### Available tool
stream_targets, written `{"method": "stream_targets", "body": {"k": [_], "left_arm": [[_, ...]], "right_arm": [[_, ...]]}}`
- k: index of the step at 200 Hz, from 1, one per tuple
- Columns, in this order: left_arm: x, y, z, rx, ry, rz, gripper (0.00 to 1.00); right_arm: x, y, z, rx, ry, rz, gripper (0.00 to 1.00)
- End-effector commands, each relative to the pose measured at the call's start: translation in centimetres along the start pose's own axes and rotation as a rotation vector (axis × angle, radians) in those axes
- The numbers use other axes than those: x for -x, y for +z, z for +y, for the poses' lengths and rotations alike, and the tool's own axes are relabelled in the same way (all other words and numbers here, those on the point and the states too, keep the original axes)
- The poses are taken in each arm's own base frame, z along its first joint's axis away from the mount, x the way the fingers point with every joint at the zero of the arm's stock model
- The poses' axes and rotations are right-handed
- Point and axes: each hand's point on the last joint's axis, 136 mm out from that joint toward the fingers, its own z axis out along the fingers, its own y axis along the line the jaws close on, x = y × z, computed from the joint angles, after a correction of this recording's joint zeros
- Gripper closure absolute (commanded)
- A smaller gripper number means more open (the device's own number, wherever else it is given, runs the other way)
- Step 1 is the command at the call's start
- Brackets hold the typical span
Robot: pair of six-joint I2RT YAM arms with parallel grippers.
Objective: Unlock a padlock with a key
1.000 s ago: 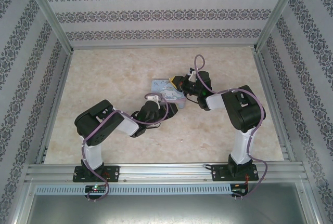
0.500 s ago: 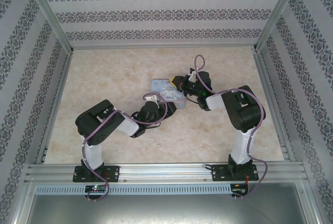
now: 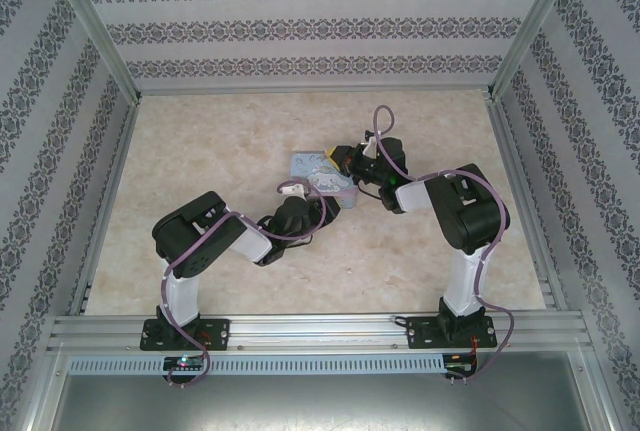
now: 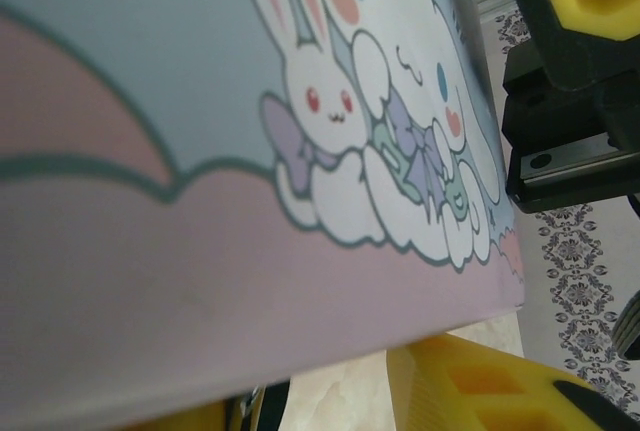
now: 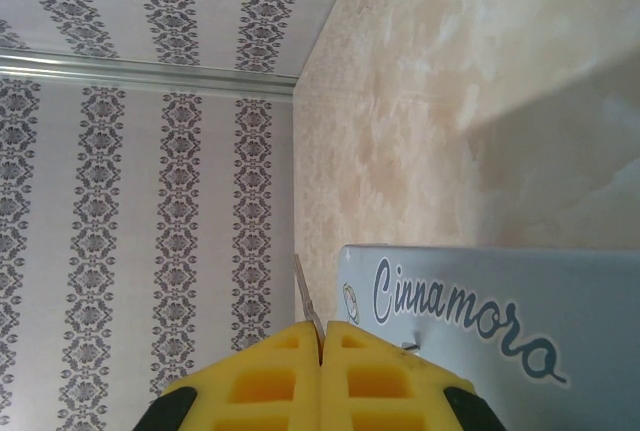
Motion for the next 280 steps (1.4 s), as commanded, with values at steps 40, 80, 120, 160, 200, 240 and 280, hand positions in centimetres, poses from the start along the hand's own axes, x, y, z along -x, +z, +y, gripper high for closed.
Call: {"method": "stream_targets", "body": {"k": [40, 80, 120, 160, 200, 240, 280], "left_arm": [[-1.3, 0.4, 2.6, 0.093, -0.03, 0.016, 0.69], [-1.4, 0.4, 2.8, 0.104, -0.032, 0.017, 0.76], [-1.5, 0.3, 2.6, 0.097, -0.037, 0.03, 0.93], [-1.5, -0.3, 1.4, 0.072, -0.039, 0.076, 1.0], [-0.9, -1.3, 0.3, 0.057, -0.034, 0.112, 1.0], [-0.1, -1.9, -1.0, 0.006, -0.05, 0.165, 1.0], [0.3, -2.3, -2.7, -0.069, -0.06, 0.24, 1.0]], "right_arm": [[-1.1, 0.2, -3.0, -0.063, 0.031, 0.02, 1.0], [-1.1, 0.1, -3.0, -0.06, 0.031, 0.02, 1.0], [-0.6, -0.1, -1.7, -0.033, 0.02, 0.021, 1.0], [1.4, -1.7, 1.6, 0.015, -0.019, -0.009, 1.0], [1.8, -4.7, 3.5, 0.037, -0.051, -0.014, 1.0], [-0.5, -7.8, 4.2, 0.056, -0.068, 0.031, 1.0], [-4.1, -11.0, 4.4, 0.082, -0.093, 0.096, 1.0]]}}
